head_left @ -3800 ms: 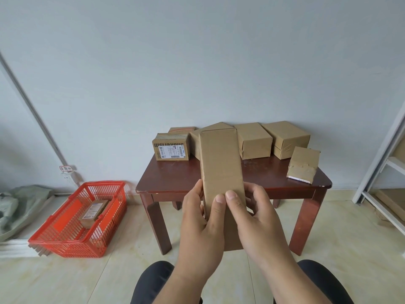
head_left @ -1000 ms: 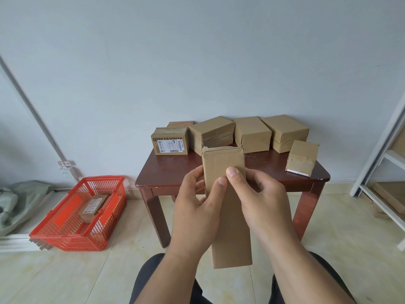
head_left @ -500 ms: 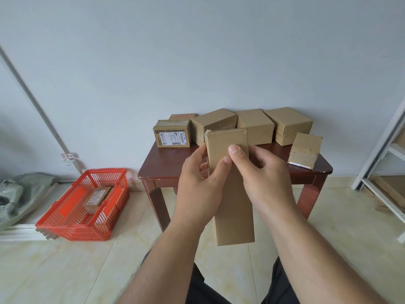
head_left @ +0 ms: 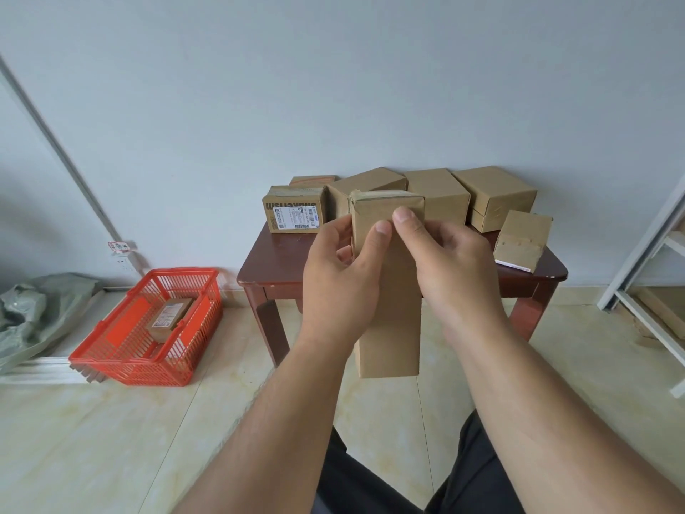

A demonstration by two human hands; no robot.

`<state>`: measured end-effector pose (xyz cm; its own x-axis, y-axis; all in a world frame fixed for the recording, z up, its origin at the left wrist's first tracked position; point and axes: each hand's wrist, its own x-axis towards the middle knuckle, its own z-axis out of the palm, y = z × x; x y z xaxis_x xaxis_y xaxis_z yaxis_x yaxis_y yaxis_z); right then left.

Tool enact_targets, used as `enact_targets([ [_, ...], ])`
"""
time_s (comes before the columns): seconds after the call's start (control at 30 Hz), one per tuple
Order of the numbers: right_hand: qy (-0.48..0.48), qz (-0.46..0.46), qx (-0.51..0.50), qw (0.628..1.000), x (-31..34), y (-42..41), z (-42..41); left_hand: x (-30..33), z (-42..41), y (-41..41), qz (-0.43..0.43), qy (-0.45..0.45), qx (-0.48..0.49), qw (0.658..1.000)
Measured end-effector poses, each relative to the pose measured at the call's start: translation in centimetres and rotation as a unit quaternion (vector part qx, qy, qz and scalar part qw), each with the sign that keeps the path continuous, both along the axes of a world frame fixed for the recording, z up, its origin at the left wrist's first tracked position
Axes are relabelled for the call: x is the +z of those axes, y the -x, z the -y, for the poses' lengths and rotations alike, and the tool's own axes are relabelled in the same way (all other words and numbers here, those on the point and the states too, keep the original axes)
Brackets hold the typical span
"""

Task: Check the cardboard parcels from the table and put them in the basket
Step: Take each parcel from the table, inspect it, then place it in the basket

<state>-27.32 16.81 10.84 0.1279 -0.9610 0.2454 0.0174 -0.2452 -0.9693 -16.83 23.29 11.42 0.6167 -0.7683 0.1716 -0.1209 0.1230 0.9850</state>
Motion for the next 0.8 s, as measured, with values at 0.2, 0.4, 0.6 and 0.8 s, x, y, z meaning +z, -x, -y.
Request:
enact_targets([
  [0.2,0.018,-0.004,-0.002,1.0,-0.4,0.1,-0.2,0.1,0.0,-0.1,-0.008,-0.001,0.002,1.0],
  [0.4,0.01,0.014,-0.004,1.0,-0.9,-0.1,-0.5,0.2,0.2,-0.1,-0.015,0.001,0.015,1.0],
  [0.6,0.005,0.019,-0.006,1.0,-0.9,-0.5,-0.1,-0.4,0.5,0.1,-0.006,-0.001,0.023,1.0],
  [0.8,-0.015,0.03,0.021,0.999,-1.9,0.0,0.7,-0.8,2.3,0.1,-0.035,-0.012,0.018,0.999],
])
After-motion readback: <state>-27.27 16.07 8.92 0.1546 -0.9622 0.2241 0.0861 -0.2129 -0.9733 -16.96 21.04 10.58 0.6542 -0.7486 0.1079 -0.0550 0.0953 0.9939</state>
